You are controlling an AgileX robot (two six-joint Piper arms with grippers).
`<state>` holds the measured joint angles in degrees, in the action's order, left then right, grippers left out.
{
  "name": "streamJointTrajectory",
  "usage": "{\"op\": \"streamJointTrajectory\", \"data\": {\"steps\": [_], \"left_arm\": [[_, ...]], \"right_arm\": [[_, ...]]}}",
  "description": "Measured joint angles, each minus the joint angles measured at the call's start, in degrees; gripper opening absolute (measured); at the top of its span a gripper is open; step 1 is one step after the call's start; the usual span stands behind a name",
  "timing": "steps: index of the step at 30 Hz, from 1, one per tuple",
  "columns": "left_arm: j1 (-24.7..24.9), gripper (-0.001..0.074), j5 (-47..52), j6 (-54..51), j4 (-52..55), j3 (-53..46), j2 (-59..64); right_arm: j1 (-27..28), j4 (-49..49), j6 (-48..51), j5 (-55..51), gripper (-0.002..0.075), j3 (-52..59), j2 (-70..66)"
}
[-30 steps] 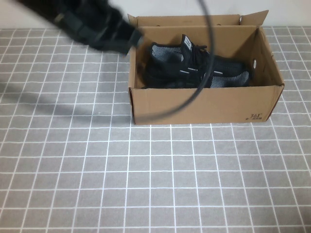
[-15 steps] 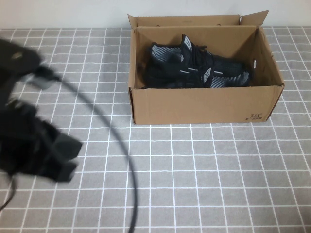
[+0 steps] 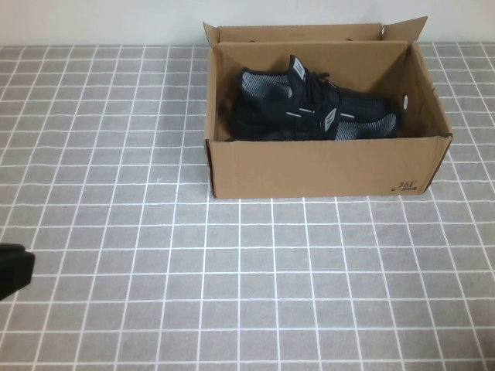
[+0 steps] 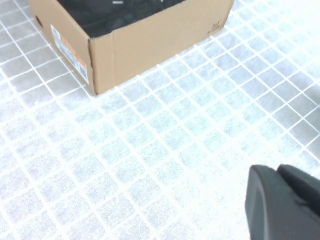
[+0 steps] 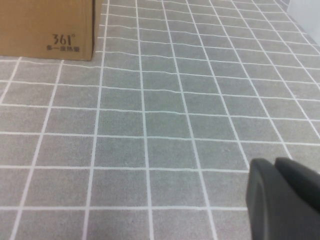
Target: Put shoes into padded shoe box
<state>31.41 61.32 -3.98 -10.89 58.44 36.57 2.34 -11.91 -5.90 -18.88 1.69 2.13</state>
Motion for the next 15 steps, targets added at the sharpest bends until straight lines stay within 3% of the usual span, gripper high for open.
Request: {"op": "streamJointTrajectory", "data": {"steps": [15], "left_arm": [[0.0,-0.0002,-2.3,0.0,0.7,0.0,-0.4]], "right_arm": [[0.0,0.0,0.0,0.0,-0.0006,0.0,0.0]]}}
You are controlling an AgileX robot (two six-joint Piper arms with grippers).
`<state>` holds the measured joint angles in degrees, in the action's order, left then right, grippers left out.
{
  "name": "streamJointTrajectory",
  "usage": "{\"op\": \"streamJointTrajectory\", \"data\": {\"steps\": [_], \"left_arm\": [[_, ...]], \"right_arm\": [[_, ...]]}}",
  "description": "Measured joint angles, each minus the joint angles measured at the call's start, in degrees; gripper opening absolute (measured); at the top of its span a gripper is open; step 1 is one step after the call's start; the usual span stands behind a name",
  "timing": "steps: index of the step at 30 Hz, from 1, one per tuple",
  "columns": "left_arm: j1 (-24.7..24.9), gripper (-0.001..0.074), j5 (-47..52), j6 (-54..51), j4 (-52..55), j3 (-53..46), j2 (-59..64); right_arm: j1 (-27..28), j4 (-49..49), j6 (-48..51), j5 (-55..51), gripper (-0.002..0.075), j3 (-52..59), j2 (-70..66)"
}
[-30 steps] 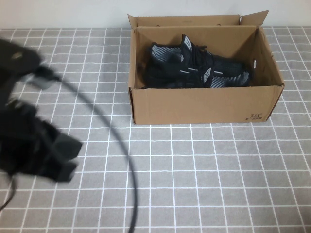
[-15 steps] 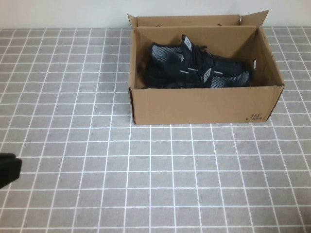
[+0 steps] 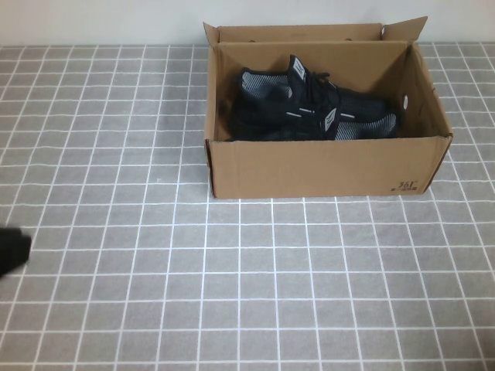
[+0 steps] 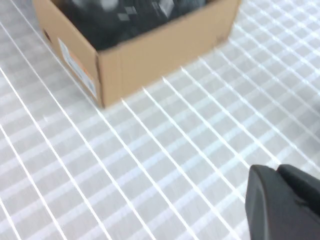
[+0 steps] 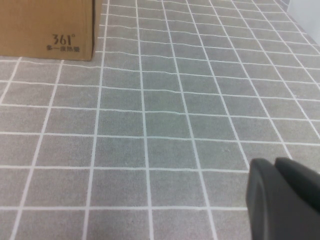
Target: Put shoes into padded shoe box
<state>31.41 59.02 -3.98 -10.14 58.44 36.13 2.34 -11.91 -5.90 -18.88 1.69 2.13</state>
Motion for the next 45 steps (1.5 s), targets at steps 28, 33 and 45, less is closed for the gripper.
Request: {"op": "streamJointTrajectory", "data": {"steps": [28,33,45], "left_arm": [[-22.6,-0.0002,-49.9,-0.4,3.4,-57.1,-34.6],[-24.9,-0.0002,-45.9,0.0,1.9,-59.9,-36.6],[-25.6,-0.0002,-37.5,0.0,1.7,-60.0,-36.6]], "right_arm": [[0.0,0.1,0.0,0.0,-0.0006,0.0,0.0],[0.0,0.1,0.0,0.0,-0.0006,0.0,0.0],[0.0,0.1,0.0,0.0,-0.0006,0.0,0.0]]}}
